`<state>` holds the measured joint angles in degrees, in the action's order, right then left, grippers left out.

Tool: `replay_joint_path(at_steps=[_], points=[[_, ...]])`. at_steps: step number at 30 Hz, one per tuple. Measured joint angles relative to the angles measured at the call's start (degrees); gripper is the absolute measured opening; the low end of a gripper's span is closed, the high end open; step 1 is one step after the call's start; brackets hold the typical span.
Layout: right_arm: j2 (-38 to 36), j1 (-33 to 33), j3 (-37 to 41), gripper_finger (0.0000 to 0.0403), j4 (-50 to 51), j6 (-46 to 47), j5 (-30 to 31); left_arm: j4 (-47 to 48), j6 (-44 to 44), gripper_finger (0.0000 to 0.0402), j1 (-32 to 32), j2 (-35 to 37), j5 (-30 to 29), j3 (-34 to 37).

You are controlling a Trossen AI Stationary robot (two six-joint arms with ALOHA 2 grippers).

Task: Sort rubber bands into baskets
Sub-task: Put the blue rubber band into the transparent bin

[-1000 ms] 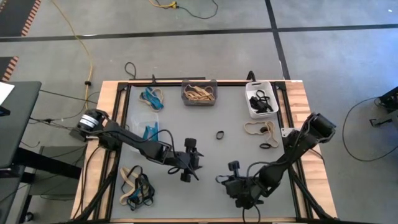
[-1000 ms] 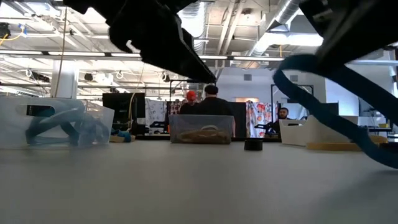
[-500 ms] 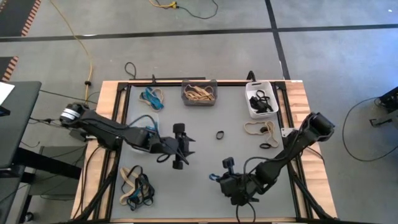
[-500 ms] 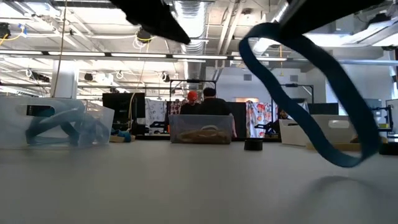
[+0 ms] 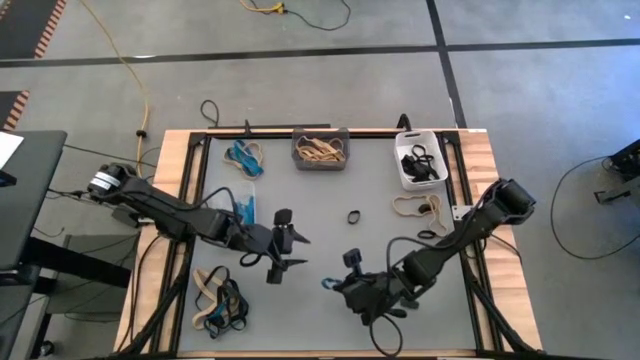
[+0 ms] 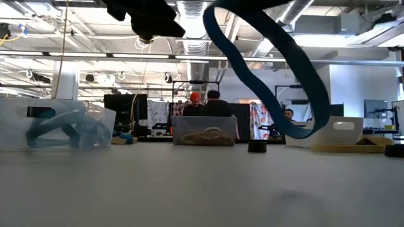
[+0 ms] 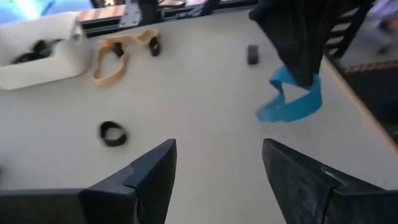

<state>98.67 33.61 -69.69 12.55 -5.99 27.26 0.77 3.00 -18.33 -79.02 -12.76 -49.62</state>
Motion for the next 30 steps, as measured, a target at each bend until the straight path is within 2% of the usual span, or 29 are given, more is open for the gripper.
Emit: replay_joint_path(at_steps=[9,15,21,25,27,30], points=[[-0.09,-2.01,0.00,0.0023,-5.07,-3.84,-0.29,-14.63,5.13,0.0245,0.28,-0.99,10.69,7.92],[-0.13,-3.94,-0.02,0.0023,-10.22,-6.21,-1.58,-24.26,4.43,0.0245,-0.07,-5.43,11.04,7.85],[-0.15,-5.21,-0.02,0.0025,-12.61,-6.57,-3.38,-28.42,1.75,0.0245,-0.28,-8.43,8.21,7.23],[-0.24,-5.21,-0.02,0.0024,-12.76,-6.69,-3.61,-31.83,0.09,0.0242,-0.75,-9.38,9.85,6.97],[-0.24,-5.21,-0.02,0.0024,-12.88,-6.68,-3.63,-32.22,-0.83,0.0231,-0.99,-9.35,9.91,6.97],[-0.26,-5.25,-0.02,0.0025,-12.61,-6.64,-3.41,-31.91,-1.26,0.0190,-1.16,-9.35,9.24,6.97]])
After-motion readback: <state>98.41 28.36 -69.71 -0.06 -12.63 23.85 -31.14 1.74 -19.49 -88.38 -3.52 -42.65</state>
